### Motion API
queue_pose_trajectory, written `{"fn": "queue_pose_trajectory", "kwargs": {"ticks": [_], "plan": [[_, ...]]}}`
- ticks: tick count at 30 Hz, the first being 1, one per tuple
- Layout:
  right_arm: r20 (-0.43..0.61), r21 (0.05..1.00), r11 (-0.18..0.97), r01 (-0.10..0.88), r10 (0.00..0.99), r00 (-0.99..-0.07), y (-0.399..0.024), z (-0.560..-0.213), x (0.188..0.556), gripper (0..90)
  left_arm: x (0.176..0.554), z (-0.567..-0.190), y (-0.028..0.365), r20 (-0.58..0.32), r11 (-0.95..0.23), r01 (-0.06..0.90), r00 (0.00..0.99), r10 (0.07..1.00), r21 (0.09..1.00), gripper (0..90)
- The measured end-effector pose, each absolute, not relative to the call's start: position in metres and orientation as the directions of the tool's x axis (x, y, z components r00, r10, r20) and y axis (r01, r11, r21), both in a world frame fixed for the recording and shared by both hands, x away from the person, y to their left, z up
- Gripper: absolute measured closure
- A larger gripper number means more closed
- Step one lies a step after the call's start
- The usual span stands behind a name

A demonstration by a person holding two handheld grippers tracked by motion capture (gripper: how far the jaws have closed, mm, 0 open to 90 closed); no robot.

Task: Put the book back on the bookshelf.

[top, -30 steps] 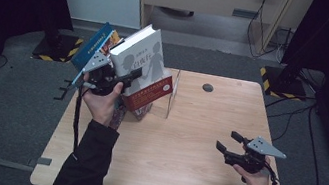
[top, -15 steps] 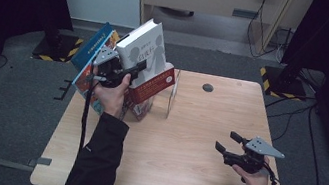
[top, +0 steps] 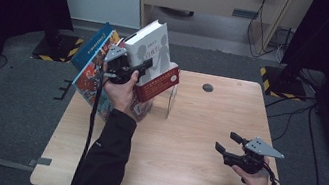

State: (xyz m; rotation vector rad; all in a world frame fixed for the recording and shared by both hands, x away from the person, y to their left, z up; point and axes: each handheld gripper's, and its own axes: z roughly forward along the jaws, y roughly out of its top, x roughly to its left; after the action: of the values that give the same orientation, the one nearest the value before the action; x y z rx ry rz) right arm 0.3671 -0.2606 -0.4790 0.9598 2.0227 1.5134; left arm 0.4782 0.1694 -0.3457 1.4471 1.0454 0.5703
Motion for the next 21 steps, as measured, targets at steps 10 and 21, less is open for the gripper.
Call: {"fn": "queue_pose_trajectory", "kwargs": {"ticks": [10,21], "plan": [[0.061,0.948,0.165,0.272,0.745,-0.664,-0.261,-0.480,0.367,25.7,0.484,-0.358,0.170,-0.256,0.135,0.282,0.452,0.855,0.950,53.5],[0.057,0.947,0.170,0.271,0.743,-0.667,-0.259,-0.480,0.367,26.1,0.485,-0.366,0.165,-0.266,0.146,0.290,0.434,0.861,0.946,53.5]]}}
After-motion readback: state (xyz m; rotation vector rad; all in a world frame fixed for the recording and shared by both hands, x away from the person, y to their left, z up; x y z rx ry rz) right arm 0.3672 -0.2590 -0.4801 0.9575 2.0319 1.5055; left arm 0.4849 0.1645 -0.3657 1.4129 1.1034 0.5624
